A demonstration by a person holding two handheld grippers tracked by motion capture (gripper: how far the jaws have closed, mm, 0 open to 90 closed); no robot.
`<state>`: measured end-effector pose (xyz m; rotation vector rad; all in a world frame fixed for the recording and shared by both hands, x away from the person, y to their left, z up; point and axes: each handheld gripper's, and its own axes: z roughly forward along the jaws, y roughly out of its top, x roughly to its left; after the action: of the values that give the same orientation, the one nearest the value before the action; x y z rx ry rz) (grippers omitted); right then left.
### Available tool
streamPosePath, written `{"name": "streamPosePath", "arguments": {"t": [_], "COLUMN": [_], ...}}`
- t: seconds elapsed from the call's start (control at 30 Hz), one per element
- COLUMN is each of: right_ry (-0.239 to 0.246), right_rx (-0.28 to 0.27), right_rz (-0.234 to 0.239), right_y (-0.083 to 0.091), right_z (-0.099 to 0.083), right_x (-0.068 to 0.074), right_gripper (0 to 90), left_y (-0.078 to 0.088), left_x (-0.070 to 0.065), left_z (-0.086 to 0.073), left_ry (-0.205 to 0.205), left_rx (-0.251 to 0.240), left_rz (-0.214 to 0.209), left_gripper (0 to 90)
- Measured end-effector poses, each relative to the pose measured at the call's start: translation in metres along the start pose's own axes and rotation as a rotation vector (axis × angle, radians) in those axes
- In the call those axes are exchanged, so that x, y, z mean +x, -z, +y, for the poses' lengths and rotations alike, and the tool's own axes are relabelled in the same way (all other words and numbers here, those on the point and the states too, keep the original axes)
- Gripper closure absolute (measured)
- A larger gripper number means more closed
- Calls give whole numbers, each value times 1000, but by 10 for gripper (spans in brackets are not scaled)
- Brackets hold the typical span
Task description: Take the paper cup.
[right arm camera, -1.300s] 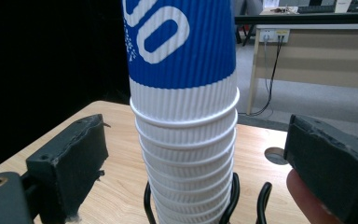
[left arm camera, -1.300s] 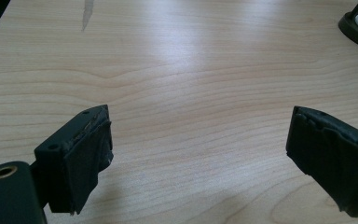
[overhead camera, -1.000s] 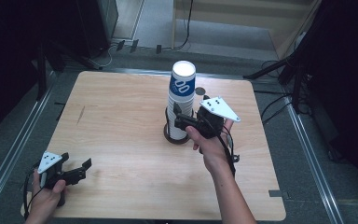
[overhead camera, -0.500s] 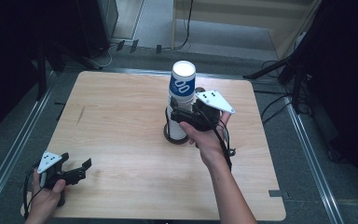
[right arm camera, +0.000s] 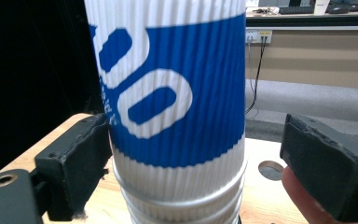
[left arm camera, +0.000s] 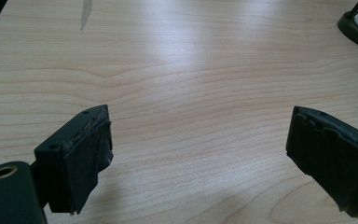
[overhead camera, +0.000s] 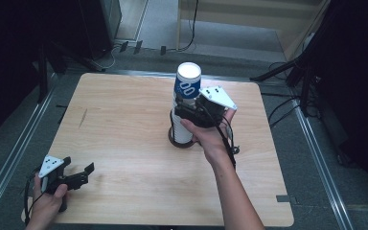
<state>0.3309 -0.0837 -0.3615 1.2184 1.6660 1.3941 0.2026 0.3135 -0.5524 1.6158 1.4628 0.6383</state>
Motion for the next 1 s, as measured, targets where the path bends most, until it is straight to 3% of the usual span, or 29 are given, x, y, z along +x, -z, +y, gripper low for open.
{"name": "streamPosePath", "arguments": {"t": [0.47, 1.0], "right_ry": [5, 23], "right_rx": [10, 6], "right_rz": [53, 8], "right_y": [-11, -24], "right_z": [6, 2], "right_x": [8, 8], "right_gripper": [67, 134], "left_y": [0, 0], "left_x": [0, 0], "left_z": [0, 0], "left_ry": [3, -2], "left_rx": [-2, 0], "left_rz": [-1, -1], "left_gripper": [76, 77]}}
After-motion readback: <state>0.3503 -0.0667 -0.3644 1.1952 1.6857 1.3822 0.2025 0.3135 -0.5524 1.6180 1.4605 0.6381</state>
